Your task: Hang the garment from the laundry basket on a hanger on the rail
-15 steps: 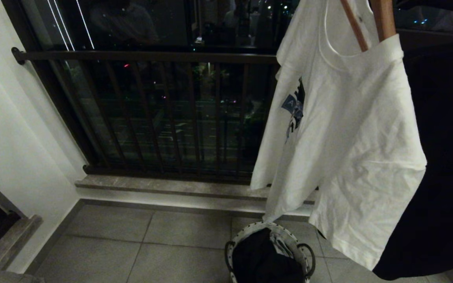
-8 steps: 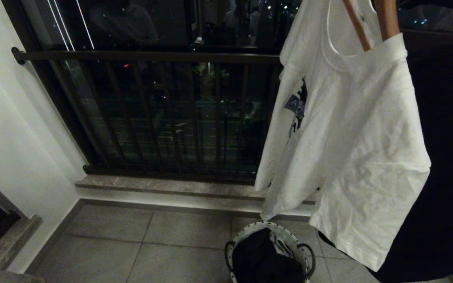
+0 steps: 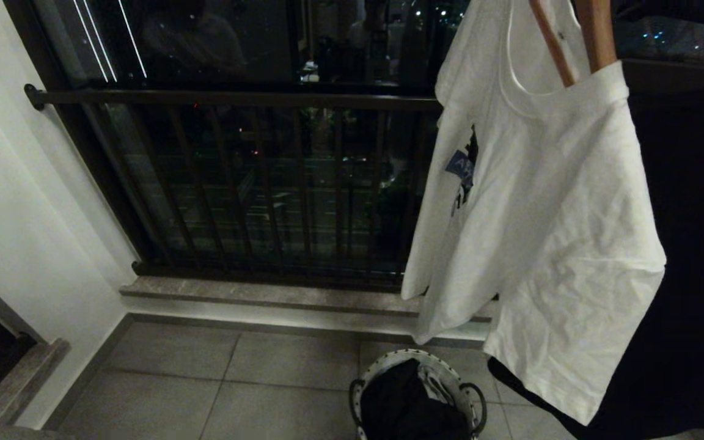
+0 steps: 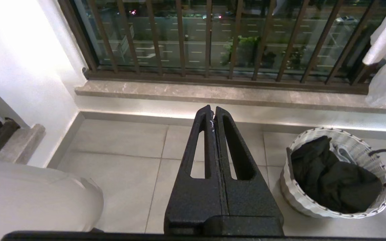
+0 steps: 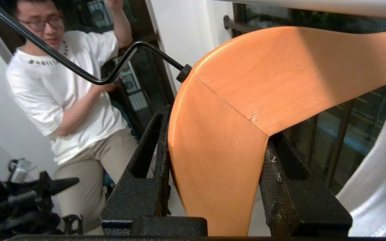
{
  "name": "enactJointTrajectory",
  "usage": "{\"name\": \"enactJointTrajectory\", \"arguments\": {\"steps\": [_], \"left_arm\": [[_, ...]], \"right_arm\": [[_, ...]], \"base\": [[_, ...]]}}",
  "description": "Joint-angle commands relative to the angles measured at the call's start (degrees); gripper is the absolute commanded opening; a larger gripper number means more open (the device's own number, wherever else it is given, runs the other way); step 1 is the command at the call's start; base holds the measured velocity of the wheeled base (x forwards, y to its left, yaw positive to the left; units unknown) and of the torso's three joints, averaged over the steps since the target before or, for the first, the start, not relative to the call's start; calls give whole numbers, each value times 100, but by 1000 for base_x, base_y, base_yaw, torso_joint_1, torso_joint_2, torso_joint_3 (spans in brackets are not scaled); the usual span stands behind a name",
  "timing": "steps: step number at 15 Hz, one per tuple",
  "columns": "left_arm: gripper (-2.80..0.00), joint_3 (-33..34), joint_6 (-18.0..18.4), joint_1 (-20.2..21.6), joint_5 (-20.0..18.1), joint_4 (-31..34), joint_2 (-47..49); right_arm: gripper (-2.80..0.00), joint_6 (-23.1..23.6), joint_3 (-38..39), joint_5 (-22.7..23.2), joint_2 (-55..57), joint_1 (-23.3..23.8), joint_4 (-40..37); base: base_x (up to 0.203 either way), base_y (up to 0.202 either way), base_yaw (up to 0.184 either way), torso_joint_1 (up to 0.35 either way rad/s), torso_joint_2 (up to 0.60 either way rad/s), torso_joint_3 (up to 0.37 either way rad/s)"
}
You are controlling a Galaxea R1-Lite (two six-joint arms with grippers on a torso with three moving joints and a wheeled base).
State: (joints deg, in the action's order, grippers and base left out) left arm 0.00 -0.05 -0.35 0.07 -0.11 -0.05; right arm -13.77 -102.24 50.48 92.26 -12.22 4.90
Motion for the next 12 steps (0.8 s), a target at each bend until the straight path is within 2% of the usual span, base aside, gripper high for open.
{"name": "enactJointTrajectory", "arguments": {"steps": [1,4,8,12], "left_arm": [[-280,0,-3,0,1,2,5],[-280,0,-3,0,1,2,5],[-280,0,-12,0,1,2,5],[-280,0,-12,0,1,2,5]], "right_arm": [[-280,62,157,32,-5,-22,1],[-280,342,485,48,35,-53,56],[-280,154,362,26,299,-44,406],[-280,105,-6,0,627,-43,442]], "base": [[0,0,0,51,-176,-61],[0,0,0,18,-28,-15],[0,0,0,0,0,0],[0,0,0,0,0,0]]}}
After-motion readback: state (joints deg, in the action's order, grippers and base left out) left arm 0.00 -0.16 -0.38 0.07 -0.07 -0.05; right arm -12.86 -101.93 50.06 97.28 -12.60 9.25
